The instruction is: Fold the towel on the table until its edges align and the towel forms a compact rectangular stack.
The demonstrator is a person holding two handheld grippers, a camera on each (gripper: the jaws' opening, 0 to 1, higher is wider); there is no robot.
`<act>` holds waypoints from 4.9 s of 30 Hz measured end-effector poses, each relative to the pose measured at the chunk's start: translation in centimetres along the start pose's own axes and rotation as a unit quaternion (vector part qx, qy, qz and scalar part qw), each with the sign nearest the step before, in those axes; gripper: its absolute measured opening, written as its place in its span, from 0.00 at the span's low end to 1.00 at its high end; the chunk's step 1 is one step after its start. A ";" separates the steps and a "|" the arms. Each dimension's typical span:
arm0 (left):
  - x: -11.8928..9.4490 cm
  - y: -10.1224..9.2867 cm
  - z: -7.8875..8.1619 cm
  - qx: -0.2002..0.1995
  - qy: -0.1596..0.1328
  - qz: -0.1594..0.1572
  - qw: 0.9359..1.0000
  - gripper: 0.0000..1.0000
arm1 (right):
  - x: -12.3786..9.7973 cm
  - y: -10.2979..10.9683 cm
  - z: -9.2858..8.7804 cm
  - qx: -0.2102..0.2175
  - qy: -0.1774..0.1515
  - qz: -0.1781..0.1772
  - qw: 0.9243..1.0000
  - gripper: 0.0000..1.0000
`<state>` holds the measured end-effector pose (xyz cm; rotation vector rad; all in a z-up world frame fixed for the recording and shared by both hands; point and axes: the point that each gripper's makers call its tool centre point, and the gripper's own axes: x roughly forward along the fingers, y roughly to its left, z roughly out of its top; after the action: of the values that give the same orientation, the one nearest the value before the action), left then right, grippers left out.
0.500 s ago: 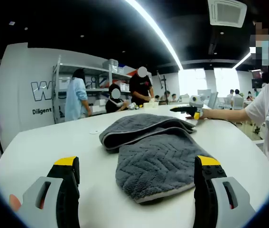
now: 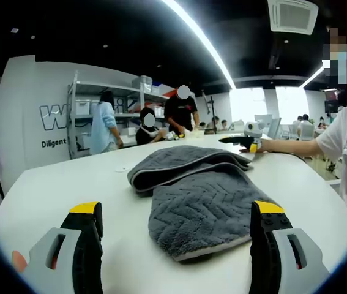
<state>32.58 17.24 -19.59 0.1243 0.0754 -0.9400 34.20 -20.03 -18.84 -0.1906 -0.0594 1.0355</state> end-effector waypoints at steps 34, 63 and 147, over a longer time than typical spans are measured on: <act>0.0 -0.4 0.0 0.003 0.006 0.000 1.000 0.99 | -0.1 0.2 0.4 -0.006 -0.006 0.009 1.000 1.00; 0.2 -0.3 -0.4 0.003 0.011 0.002 1.000 0.99 | 2.0 5.4 1.5 -0.094 -0.010 0.078 0.993 0.97; 0.4 -0.2 -0.8 0.003 0.023 0.002 1.000 0.99 | 0.1 7.8 9.3 0.256 -0.158 0.190 0.935 0.00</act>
<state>32.61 16.91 -20.47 0.1511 0.1155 -0.9331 26.29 -14.86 -11.18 0.4591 -0.0426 1.4241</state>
